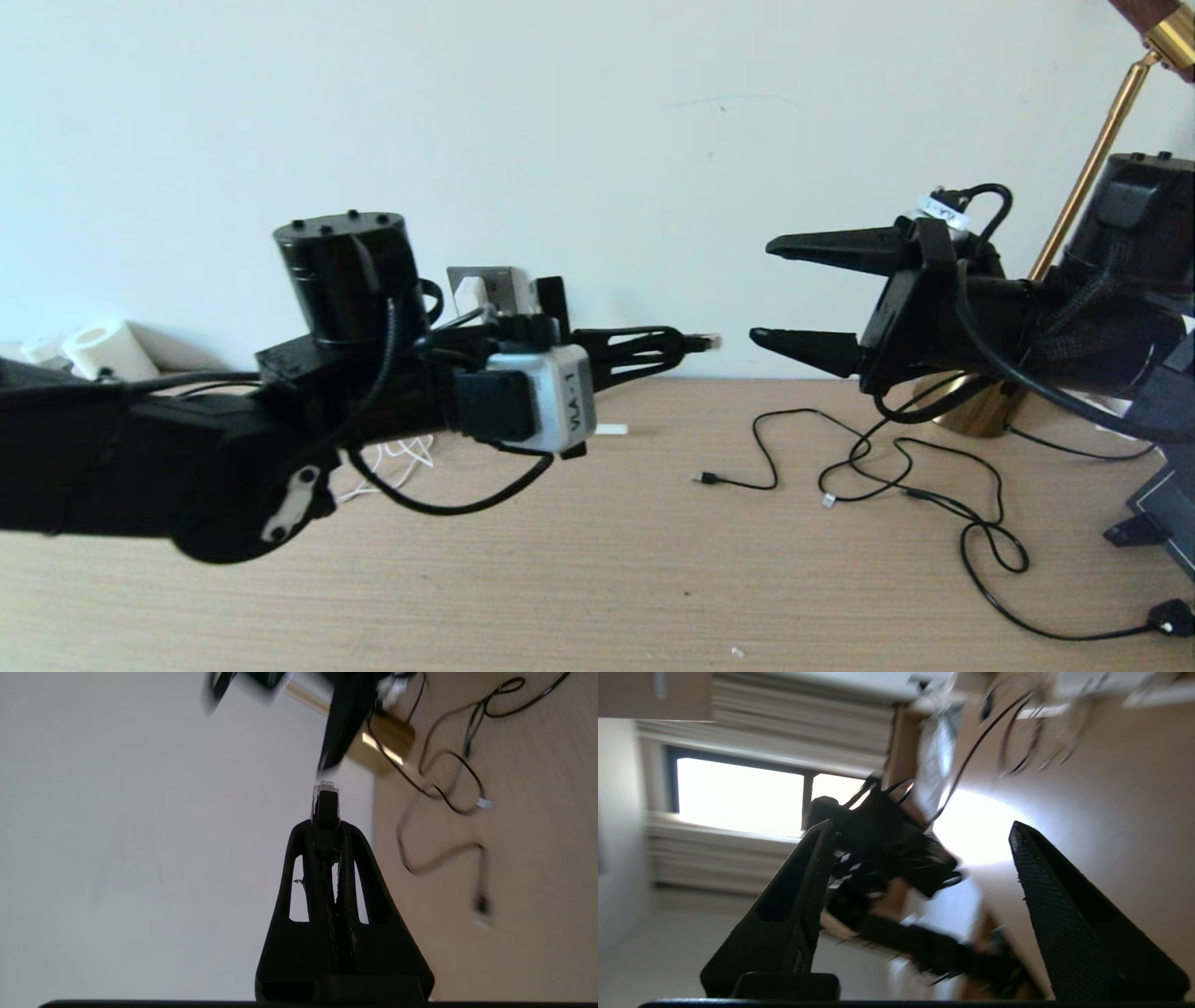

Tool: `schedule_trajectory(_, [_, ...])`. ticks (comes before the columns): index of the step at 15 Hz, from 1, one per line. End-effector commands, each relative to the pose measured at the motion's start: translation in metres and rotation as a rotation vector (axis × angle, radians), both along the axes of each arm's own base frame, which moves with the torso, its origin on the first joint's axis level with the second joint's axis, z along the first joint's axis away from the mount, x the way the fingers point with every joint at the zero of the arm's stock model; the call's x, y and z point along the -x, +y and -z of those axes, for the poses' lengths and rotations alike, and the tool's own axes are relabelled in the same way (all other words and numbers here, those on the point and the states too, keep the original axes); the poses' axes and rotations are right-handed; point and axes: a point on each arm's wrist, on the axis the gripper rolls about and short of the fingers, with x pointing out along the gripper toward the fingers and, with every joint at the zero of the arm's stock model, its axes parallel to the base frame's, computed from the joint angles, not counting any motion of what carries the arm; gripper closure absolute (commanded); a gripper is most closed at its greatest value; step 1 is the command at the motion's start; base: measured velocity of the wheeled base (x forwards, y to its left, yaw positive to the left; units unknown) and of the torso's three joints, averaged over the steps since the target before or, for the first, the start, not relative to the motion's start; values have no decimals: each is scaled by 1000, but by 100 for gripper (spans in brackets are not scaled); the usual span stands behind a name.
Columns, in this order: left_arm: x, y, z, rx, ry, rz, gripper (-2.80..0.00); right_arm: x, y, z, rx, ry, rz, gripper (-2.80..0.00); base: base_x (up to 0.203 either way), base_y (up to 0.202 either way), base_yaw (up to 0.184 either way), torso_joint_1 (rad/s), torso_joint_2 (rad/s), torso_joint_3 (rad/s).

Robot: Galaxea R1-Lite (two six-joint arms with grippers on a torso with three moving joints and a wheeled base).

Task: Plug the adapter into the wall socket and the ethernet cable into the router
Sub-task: Align cable and router interface

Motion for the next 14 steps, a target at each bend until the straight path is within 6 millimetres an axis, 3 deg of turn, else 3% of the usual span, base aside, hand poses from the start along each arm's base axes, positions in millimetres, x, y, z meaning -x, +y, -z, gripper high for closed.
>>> schedule_trajectory(1, [23,27,-12,58,75,-59,0,14,-9,-2,61,-147,92,-280,0,0,0,0,0,0])
schedule_trajectory(3, [48,50,-17,226,331,-187,0,31,-16,13,248,-342,265,-280,0,0,0,0,0,0])
schedule_trajectory(5, [74,70,-20,464,639,-307,0,54,-25,41,560,-474,461,-280,0,0,0,0,0,0])
schedule_trajectory(6, [85,79,-18,584,795,-355,0,69,-32,56,684,-486,516,0,0,0,0,0,0,0])
schedule_trajectory(9, [101,96,-2,853,1102,-605,0,116,-51,91,844,-448,547,0,0,0,0,0,0,0])
schedule_trajectory(14, [98,100,27,911,1095,-873,0,176,-83,105,1017,-379,820,0,0,0,0,0,0,0])
